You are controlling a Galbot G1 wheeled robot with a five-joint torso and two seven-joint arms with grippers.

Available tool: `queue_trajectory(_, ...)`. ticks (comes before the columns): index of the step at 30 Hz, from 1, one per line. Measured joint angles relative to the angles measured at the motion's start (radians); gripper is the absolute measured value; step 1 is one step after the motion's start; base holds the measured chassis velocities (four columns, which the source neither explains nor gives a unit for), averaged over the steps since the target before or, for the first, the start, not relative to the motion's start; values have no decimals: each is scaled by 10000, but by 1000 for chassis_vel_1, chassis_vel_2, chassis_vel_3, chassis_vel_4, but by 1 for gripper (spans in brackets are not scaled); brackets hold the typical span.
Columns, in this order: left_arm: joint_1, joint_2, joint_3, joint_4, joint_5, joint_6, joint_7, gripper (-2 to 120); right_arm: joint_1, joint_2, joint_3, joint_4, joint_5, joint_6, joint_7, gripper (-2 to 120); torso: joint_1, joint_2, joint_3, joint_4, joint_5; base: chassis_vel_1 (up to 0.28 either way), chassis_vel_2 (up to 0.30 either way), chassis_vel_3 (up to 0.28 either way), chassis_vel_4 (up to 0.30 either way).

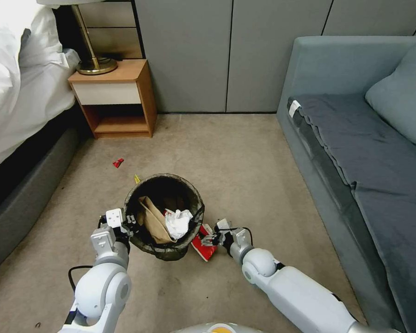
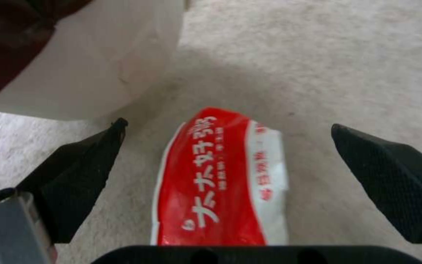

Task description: Pick up the trash bin, then pick up the garbage from the floor and place it into the trash bin.

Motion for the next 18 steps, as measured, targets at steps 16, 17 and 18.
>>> queue_trajectory(16,100,-127,116,97,248,-70,27,0,407,1315,163,-3546,-1347,1422,-1063,95,0,-1,0,0,3,0,0,0,0)
queue_trajectory(17,100,-127,116,97,248,-70,27,0,407,1315,163,-3546,-1347,1422,-1063,95,0,-1,0,0,3,0,0,0,0)
queue_trajectory(18,105,-135,124,101,259,-74,28,0,406,1345,223,-3668,-1411,1489,-1105,92,-1,0,0,1,2,0,0,0,0)
